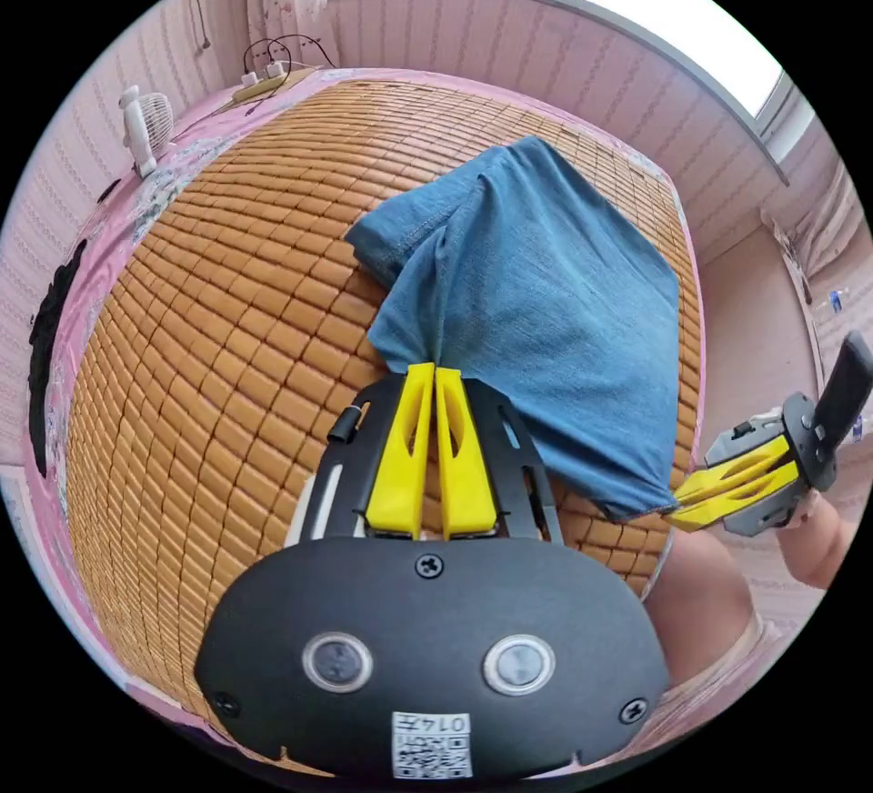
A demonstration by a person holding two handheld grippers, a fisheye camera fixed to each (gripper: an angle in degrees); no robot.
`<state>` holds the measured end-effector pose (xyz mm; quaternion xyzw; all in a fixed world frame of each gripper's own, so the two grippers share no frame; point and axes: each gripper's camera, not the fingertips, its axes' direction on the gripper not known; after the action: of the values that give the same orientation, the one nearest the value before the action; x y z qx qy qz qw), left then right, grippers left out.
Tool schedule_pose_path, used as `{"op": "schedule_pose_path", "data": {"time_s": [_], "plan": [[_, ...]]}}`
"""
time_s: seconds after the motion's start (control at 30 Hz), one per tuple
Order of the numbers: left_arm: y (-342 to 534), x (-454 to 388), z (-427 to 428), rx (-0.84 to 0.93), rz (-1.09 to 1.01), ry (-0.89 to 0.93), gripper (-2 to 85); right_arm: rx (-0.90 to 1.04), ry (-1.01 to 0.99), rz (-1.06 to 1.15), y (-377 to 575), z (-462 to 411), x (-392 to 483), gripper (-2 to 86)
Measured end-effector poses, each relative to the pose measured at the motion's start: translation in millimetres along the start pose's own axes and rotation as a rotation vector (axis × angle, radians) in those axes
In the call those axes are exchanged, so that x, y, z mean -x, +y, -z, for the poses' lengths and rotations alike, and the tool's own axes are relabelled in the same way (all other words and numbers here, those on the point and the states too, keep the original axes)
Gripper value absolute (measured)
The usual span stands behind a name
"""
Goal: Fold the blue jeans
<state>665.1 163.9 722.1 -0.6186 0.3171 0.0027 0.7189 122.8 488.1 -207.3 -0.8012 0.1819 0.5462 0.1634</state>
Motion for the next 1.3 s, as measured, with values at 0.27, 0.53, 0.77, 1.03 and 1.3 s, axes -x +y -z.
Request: {"op": "schedule_pose_path", "data": {"time_s": [0.27,0.53,0.77,1.03,1.3], "plan": [[268,39,157,-0.076,0.339,0.039,-1.0,0.186,-0.118,0.248,43,-59,162,0.7],[534,-11,363,-0.318,0.437,-0.072,-0.9,0.270,-0.067,0.427,62,-91,264,0.8],[663,-13,343,-0.446,0.674,-0.003,2.1,0.266,0.353,0.402,39,-73,251,1.8],[700,42,262,-0.283,0.801,0.156,9.6,0.265,0.430,0.457,36,-83,297,8.7],[702,84,222,-0.174,0.867,0.226,6.5,0.636,0.358,0.769,102,-229,379,17.5]]}}
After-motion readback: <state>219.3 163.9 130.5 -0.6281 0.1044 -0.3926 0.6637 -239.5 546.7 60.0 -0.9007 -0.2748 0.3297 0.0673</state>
